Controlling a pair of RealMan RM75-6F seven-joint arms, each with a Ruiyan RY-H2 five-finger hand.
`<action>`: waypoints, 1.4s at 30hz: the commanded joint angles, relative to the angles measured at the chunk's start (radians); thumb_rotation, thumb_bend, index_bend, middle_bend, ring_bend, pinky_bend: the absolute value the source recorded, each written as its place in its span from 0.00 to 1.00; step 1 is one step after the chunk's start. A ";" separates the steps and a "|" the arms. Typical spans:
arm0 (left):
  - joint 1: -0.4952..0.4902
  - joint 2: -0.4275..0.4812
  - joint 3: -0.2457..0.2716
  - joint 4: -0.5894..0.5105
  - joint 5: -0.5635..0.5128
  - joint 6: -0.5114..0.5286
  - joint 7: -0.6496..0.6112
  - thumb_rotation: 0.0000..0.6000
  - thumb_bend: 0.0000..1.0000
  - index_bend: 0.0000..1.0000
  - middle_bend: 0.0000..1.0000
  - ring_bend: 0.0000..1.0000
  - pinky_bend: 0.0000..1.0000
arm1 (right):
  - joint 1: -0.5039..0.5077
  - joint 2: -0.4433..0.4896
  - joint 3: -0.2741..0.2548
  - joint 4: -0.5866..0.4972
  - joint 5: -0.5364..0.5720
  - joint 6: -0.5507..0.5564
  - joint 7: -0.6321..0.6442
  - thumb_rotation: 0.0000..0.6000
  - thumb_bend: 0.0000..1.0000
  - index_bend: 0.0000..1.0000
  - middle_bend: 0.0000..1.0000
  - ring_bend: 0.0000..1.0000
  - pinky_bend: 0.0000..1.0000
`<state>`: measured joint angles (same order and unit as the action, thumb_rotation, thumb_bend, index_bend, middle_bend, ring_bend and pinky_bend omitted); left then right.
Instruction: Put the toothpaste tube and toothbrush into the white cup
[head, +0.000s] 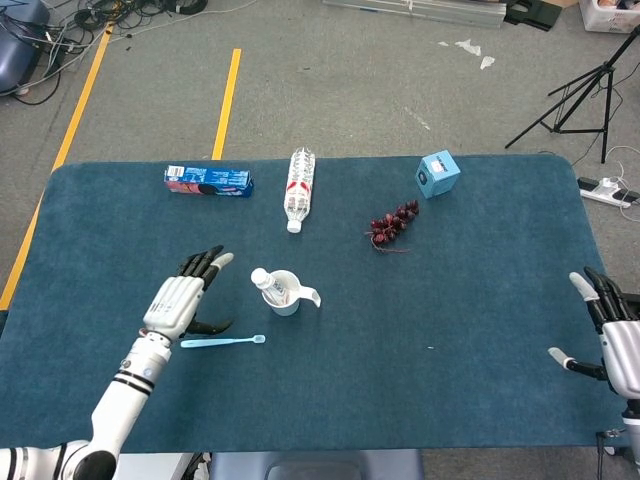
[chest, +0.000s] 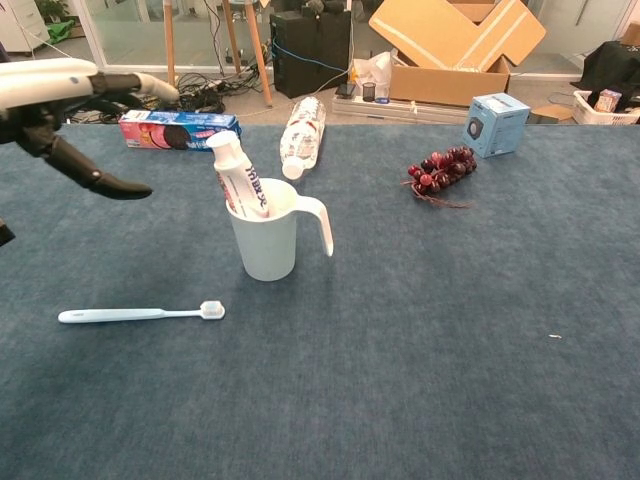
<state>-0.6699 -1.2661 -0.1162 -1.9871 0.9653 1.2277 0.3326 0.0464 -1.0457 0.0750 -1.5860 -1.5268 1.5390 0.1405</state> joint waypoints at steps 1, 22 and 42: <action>0.048 0.013 0.056 -0.003 0.050 0.045 0.049 1.00 0.19 0.00 0.00 0.00 0.00 | -0.001 0.000 0.001 0.001 0.000 0.003 0.001 1.00 0.00 0.07 0.05 0.03 0.42; 0.097 -0.140 0.103 0.233 0.010 -0.080 0.095 1.00 0.19 0.46 0.00 0.00 0.00 | 0.005 -0.001 0.009 0.005 0.025 -0.018 -0.003 1.00 0.00 0.07 0.05 0.03 0.42; 0.096 -0.226 0.069 0.356 -0.042 -0.147 0.090 1.00 0.21 0.45 0.00 0.00 0.00 | 0.008 -0.003 0.011 0.005 0.029 -0.025 -0.008 1.00 0.00 0.07 0.05 0.03 0.42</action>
<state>-0.5746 -1.4895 -0.0458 -1.6337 0.9252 1.0806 0.4213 0.0539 -1.0488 0.0857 -1.5808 -1.4980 1.5141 0.1329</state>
